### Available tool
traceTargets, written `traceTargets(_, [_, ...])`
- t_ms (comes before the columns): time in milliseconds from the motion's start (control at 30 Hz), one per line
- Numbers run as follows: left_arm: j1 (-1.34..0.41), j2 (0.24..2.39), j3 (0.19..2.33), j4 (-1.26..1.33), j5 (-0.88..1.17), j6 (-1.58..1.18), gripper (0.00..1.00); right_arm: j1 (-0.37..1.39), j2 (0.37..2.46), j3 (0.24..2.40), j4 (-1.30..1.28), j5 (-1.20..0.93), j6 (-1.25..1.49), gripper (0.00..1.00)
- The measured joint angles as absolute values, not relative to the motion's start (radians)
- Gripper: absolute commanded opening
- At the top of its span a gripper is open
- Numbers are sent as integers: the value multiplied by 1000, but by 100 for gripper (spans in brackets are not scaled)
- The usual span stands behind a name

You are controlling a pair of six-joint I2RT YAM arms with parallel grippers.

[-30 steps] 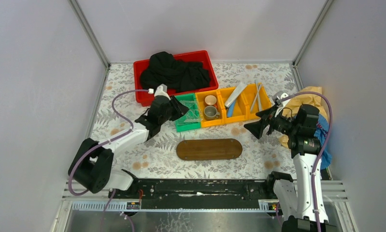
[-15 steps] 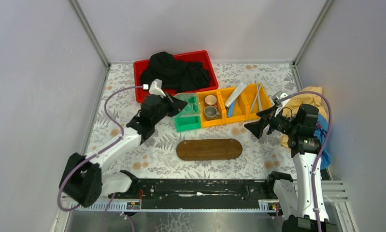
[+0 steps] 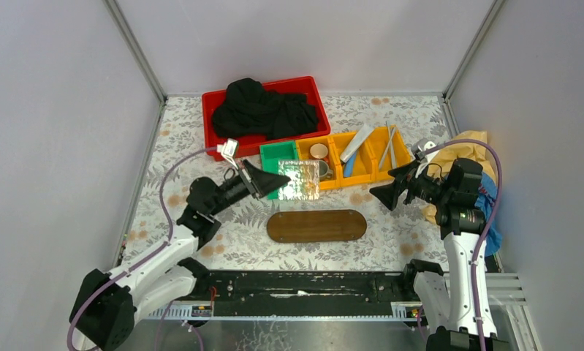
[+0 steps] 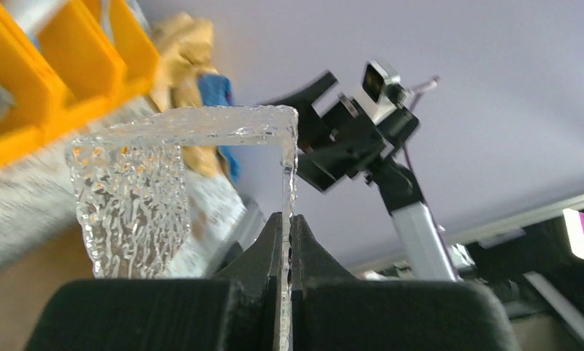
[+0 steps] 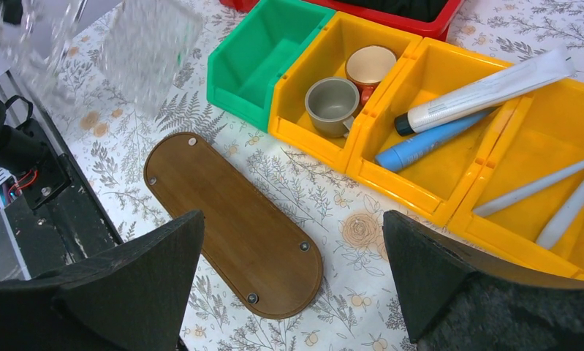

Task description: Prepare toiletry sets of a toothbrush and toothpaste on the tray

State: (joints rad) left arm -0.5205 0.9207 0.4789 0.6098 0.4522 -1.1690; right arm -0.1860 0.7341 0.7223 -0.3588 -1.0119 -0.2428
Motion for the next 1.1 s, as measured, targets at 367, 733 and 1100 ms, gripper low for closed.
traceTargets(367, [-661, 1051, 231, 1020, 482, -1353, 0, -186, 724, 722, -362, -1012, -247, 99])
traceTargets(733, [-708, 1496, 136, 1393, 418, -1407, 0, -186, 723, 722, -364, -1011, -254, 99])
traceTargets(1100, [-792, 1520, 79, 1482, 245, -1404, 0, -186, 723, 722, -374, -1011, -258, 99])
